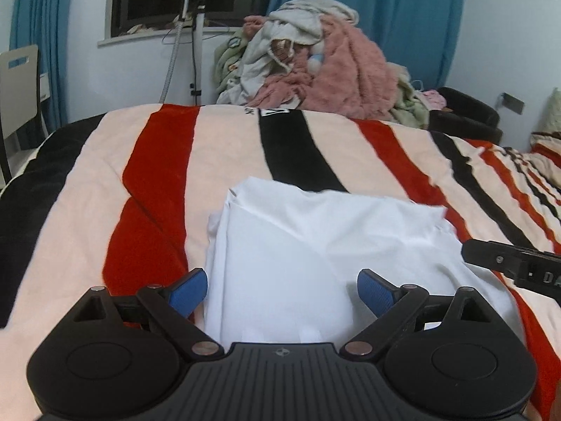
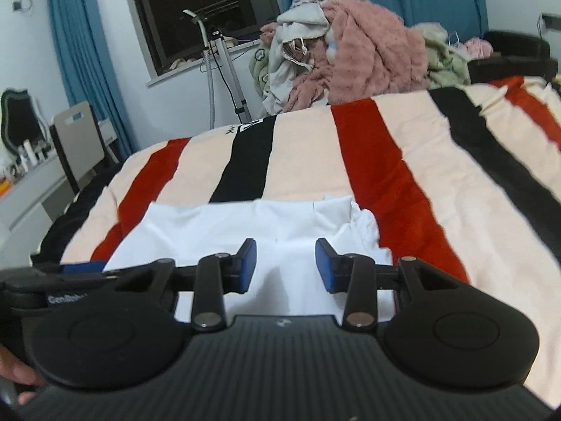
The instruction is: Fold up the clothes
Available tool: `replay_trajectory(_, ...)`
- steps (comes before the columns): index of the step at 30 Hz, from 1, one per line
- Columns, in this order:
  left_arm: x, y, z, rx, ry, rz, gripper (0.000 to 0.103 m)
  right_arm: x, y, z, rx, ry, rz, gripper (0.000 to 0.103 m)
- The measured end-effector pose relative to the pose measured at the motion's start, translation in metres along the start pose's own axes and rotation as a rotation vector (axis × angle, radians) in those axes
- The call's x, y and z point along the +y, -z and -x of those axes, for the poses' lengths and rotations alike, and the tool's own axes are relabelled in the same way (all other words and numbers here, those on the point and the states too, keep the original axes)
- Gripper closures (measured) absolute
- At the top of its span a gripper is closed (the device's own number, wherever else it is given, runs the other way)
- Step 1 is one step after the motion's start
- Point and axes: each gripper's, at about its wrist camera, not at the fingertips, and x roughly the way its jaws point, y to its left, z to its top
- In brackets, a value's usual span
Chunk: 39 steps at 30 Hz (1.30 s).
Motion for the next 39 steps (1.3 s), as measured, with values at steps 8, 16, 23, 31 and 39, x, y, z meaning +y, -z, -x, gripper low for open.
replay_trajectory(8,0.0,0.03,-0.002,0.082,-0.021,0.053,0.008,-0.009,0.032,-0.019,0.124,0.082,-0.057,0.063)
replay_trajectory(16,0.002,0.032,0.025,0.08,-0.028,0.097,0.008,-0.011,0.036,-0.018,0.107,0.073,-0.091,0.064)
replay_trajectory(23,-0.003,0.041,0.068,0.072,0.064,0.183,0.007,-0.01,0.036,-0.016,0.107,0.078,-0.088,0.064)
replay_trajectory(31,0.017,0.062,0.071,0.156,0.223,0.434,0.007,-0.009,0.036,-0.016,0.108,0.092,-0.081,0.064)
replay_trajectory(39,0.044,0.067,0.024,0.111,0.252,0.648,0.006,-0.007,0.037,-0.015,0.104,0.099,-0.078,0.064)
